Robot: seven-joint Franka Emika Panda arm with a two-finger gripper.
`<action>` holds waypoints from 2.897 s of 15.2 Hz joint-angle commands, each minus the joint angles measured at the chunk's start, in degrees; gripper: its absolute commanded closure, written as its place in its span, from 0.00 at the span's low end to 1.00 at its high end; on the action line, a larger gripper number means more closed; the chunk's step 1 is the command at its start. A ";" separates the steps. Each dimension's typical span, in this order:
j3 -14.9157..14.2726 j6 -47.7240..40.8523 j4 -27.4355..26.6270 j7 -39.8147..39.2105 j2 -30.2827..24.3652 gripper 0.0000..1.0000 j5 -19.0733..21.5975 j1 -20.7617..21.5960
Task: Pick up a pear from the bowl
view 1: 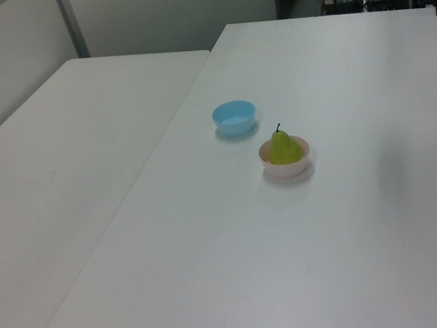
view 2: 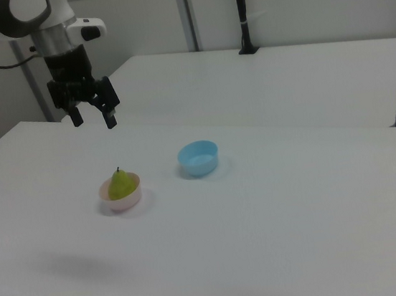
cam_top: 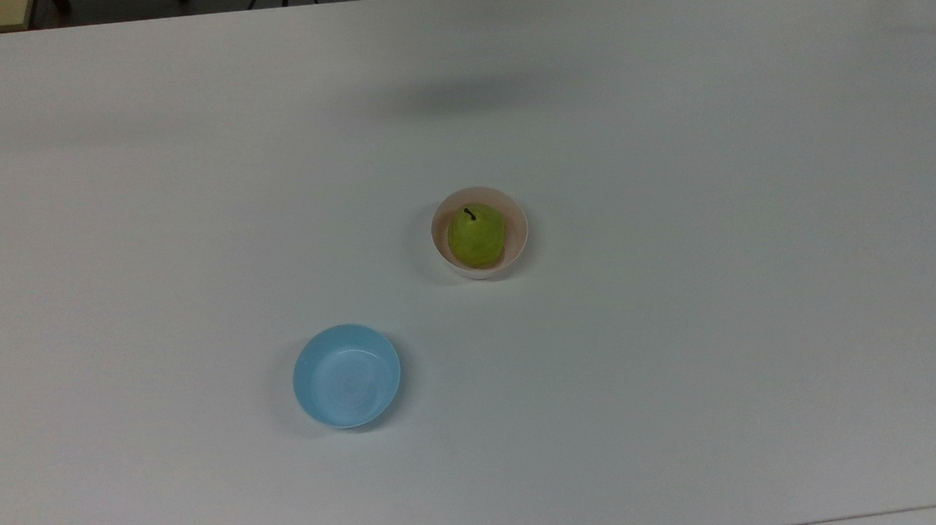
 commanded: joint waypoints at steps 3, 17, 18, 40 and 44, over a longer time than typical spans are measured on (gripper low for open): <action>-0.27 -0.93 -0.67 -1.57 -1.30 0.00 0.55 0.09; -0.27 -0.57 -0.67 -1.57 -0.59 0.00 0.63 0.43; -0.01 -0.31 -0.67 -1.57 -0.16 0.00 0.63 0.52; 0.52 22.00 -0.76 -0.87 21.11 0.00 0.19 10.89; 0.52 25.35 -0.76 -0.87 24.45 0.00 -0.24 11.33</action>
